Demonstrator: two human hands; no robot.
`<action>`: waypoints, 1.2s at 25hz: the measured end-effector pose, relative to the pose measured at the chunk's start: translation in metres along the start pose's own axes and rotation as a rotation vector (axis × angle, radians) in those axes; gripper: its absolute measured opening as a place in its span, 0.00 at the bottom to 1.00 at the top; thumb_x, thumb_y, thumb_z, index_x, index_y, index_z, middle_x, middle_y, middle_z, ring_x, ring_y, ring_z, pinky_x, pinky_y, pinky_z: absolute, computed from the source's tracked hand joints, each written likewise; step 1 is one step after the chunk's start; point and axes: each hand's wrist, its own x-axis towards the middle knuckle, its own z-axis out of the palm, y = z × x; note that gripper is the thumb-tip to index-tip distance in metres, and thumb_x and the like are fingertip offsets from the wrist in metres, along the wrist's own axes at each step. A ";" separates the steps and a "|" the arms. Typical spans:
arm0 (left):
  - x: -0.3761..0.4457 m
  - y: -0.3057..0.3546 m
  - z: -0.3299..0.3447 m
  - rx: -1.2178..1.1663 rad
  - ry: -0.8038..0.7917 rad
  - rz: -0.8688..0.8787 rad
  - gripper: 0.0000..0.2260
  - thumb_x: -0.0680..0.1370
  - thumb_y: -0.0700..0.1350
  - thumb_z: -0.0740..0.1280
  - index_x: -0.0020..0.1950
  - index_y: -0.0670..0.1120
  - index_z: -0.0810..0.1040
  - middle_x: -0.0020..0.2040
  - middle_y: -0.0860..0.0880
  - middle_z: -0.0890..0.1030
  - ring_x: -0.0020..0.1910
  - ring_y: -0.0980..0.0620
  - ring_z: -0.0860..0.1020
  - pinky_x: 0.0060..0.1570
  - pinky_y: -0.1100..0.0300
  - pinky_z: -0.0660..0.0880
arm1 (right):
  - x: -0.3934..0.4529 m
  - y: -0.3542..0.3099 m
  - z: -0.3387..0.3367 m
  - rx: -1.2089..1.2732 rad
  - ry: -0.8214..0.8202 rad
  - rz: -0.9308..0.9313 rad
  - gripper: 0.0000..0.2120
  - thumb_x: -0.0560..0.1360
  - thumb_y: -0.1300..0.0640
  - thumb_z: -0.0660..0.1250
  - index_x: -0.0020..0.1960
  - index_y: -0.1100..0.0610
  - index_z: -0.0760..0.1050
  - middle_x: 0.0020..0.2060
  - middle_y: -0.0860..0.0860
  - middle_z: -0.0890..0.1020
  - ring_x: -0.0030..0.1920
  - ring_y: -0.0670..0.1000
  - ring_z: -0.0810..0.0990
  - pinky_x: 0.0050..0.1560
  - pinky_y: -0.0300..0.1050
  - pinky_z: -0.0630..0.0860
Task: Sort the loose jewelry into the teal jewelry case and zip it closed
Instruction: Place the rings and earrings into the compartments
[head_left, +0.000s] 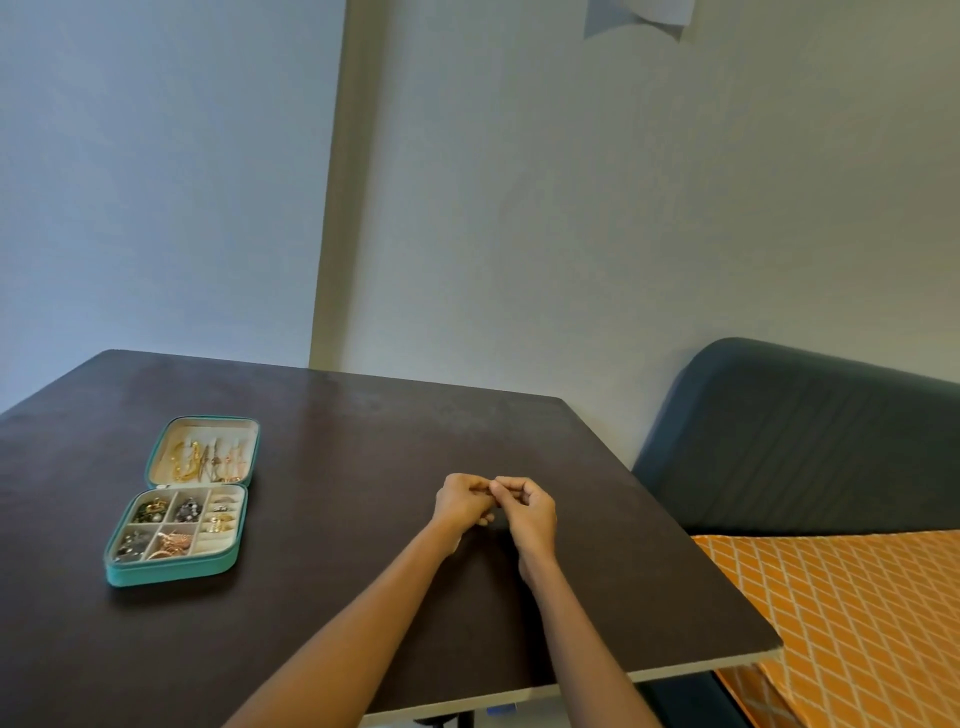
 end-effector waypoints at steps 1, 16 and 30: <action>-0.001 -0.002 -0.003 -0.043 0.003 -0.006 0.08 0.77 0.36 0.64 0.53 0.41 0.81 0.44 0.43 0.83 0.35 0.54 0.79 0.37 0.64 0.78 | -0.003 0.000 0.003 0.050 -0.021 0.012 0.03 0.74 0.58 0.70 0.48 0.55 0.80 0.44 0.50 0.84 0.47 0.48 0.83 0.44 0.39 0.80; -0.015 -0.009 -0.039 -0.158 -0.014 -0.023 0.02 0.76 0.40 0.68 0.46 0.44 0.80 0.46 0.44 0.82 0.39 0.52 0.81 0.43 0.61 0.80 | -0.020 -0.001 0.006 0.040 -0.152 -0.070 0.10 0.75 0.64 0.68 0.54 0.54 0.81 0.47 0.47 0.84 0.48 0.44 0.83 0.47 0.37 0.79; -0.046 0.016 -0.195 0.267 -0.065 0.144 0.01 0.75 0.40 0.69 0.44 0.45 0.80 0.36 0.51 0.81 0.26 0.59 0.75 0.28 0.69 0.72 | -0.044 -0.051 0.103 0.026 -0.433 -0.270 0.03 0.71 0.64 0.72 0.45 0.59 0.81 0.38 0.54 0.84 0.39 0.49 0.82 0.42 0.39 0.80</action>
